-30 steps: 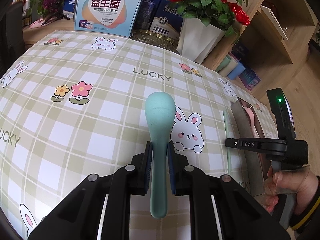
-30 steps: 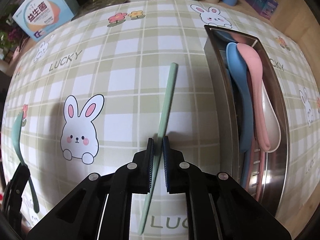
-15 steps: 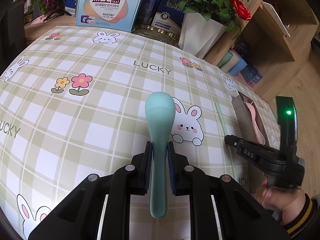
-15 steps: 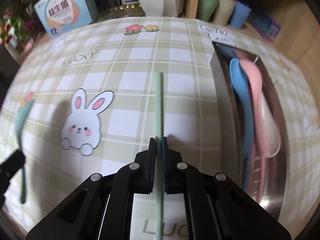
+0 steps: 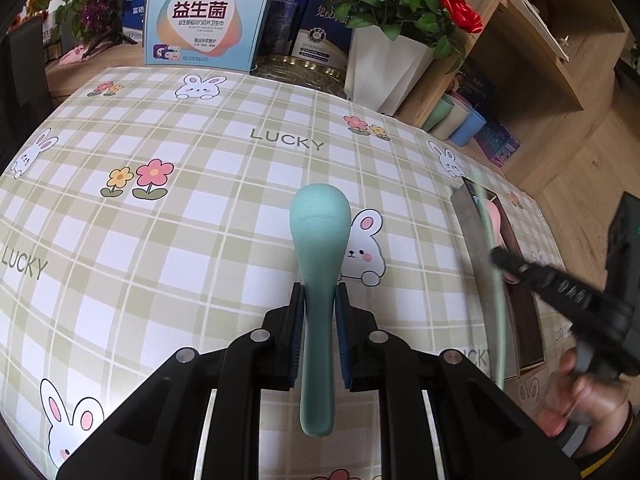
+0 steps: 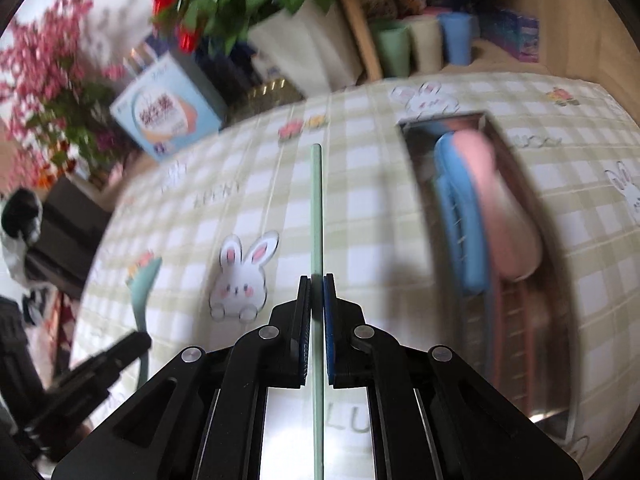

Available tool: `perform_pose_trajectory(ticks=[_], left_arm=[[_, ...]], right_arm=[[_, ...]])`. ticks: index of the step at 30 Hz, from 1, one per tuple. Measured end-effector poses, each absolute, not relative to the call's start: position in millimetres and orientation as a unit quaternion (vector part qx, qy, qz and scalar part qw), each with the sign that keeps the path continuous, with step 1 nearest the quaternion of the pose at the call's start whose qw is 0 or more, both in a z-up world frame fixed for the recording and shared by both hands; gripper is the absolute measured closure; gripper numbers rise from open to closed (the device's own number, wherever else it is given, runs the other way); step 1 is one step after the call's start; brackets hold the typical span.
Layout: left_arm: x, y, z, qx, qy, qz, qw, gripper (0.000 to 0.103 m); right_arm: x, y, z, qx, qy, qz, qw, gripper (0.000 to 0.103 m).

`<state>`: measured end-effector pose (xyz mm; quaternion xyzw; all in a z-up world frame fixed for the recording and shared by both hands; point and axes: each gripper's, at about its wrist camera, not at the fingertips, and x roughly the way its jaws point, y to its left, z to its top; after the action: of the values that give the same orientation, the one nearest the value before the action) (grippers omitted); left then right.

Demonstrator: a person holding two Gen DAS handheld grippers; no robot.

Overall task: Organize utensils
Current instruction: 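Lower the light green chopstick into the steel tray with the right tool and open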

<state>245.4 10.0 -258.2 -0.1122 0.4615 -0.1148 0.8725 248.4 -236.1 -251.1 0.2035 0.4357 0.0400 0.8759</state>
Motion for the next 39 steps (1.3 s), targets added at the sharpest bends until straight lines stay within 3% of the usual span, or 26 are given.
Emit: perform_pose_trajectory(ticks=[5,10,26,39], left_arm=[[248,0,-250,-0.107,0.459,-0.114,0.875,0.088],[248,-15,-244,-0.093,0.457,-0.117,0.877,0.088],[247,-46,-234,-0.067,0.458,-0.127,0.877,0.088],[246,-49,-233,-0.062,0.458,-0.129,0.877,0.088]], right_arm=[[253,-287,-240,0.215,0.41,0.011,0.887,0.097],[253,-307,-258,0.196,0.433,0.004,0.88,0.097],[260,-303,-307,0.214,0.488,0.034,0.845,0.097],[253,-310,-300,0.228,0.486,0.033,0.843,0.095]])
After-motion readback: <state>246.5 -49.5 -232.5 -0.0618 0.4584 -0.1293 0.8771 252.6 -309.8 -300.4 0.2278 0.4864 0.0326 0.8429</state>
